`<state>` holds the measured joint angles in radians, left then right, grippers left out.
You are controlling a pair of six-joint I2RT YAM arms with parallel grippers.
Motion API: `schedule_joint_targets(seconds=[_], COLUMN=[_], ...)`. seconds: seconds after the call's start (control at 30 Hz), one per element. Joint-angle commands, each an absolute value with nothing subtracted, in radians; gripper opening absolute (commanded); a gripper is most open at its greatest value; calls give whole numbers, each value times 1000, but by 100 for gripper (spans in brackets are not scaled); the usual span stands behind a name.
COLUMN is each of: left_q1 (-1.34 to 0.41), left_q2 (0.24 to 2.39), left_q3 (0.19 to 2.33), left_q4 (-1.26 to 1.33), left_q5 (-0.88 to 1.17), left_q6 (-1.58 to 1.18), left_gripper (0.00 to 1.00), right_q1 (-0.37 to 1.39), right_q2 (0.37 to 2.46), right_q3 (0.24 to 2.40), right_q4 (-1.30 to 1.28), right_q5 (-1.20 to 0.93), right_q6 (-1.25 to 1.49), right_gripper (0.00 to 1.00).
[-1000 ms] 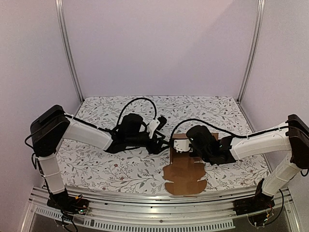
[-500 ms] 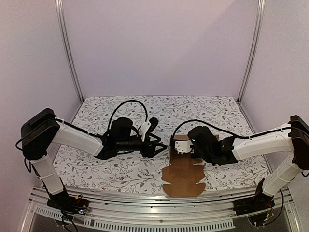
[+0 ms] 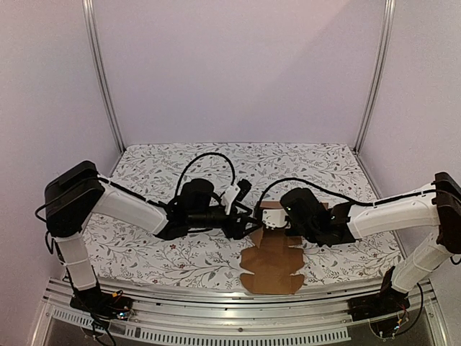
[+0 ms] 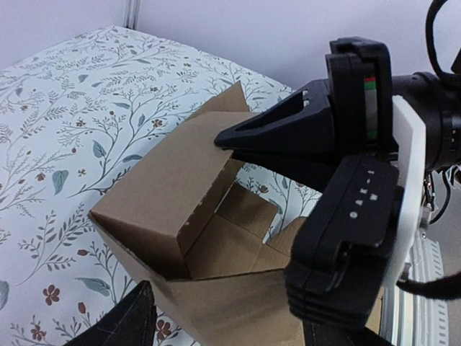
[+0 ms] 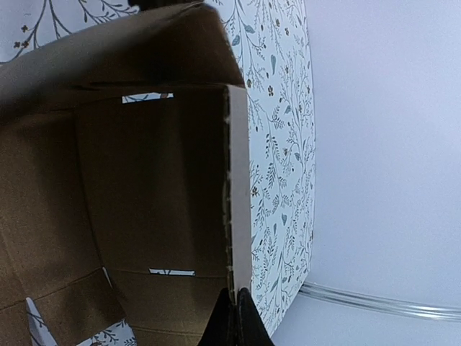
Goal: Fold the paper box
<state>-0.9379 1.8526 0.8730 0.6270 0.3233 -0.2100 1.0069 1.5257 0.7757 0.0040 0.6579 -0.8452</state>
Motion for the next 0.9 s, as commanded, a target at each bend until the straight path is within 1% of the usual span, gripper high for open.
schedule_joint_targets(seconds=[0.0,0.13,0.43,0.67,0.87], left_q1=[-997,-1005,-1003,-1002,-977], left_q2=[1924,1962,1953,1840,1762], left_q3=[980,1022,1005,885,818], left_q4=[498,432,453,540,525], left_q5=[227,171,109,132,147], left_q6=[-179,-175,-176,-162,-178], left_gripper=[69,69,65,68,69], right_q1=[1014,1015,1015,1015,974], right_q2=[1523,1520,1522,1520,1547], right_q3=[791,793,787,800,825], right_q4=[-98,-113,-132,-112,-10], right_q5=[600,589,578,634,640], right_q6=[-811,-810,-791,-794,-894], right_gripper=[0,0,0,0,0])
